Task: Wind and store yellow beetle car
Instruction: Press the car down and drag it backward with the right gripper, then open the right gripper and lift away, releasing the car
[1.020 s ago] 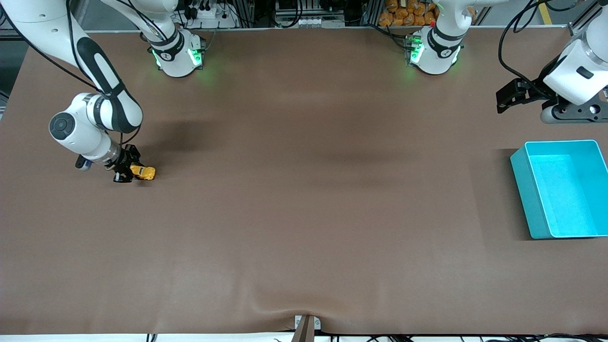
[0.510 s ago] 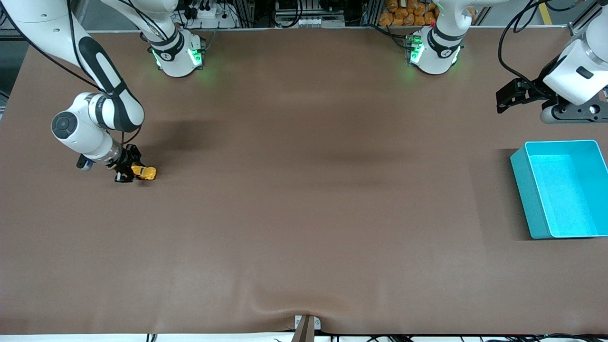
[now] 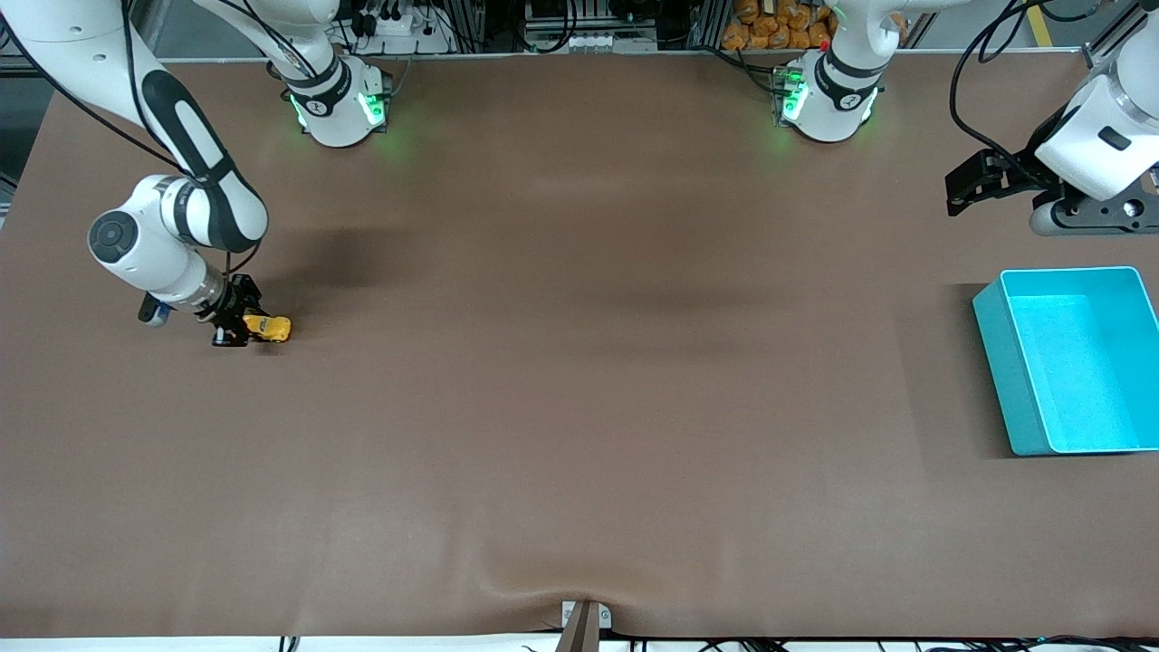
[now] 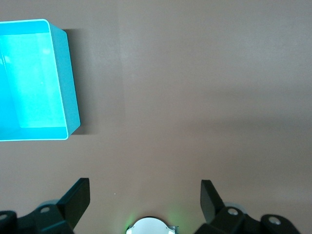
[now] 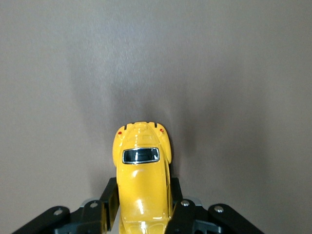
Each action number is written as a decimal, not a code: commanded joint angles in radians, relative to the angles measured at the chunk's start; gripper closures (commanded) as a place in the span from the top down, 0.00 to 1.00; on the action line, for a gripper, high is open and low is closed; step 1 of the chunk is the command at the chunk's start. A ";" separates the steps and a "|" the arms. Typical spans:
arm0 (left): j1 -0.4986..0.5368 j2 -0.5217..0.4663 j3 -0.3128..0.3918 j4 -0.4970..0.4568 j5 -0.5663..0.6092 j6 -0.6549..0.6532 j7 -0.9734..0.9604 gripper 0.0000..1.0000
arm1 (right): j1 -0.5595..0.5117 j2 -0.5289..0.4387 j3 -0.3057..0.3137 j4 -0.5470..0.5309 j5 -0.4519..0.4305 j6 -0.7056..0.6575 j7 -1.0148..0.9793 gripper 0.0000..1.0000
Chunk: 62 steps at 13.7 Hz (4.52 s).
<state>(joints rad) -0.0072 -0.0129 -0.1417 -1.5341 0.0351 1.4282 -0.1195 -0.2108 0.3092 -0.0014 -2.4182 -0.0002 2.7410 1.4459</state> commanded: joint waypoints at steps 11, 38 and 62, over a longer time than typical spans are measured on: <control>0.003 -0.001 -0.004 0.005 -0.009 0.001 -0.005 1.00 | -0.229 0.111 0.001 -0.002 -0.014 0.151 -0.234 0.00; 0.001 0.001 -0.006 0.005 -0.009 0.001 -0.006 1.00 | -0.271 0.059 -0.083 0.099 -0.021 -0.066 -0.444 1.00; 0.006 0.001 -0.006 0.005 -0.009 0.001 -0.005 1.00 | 0.070 -0.154 -0.057 0.628 -0.040 -0.862 -0.452 1.00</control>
<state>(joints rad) -0.0076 -0.0128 -0.1445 -1.5344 0.0351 1.4282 -0.1195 -0.1624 0.1497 -0.0504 -1.8210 -0.0209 1.8996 0.9976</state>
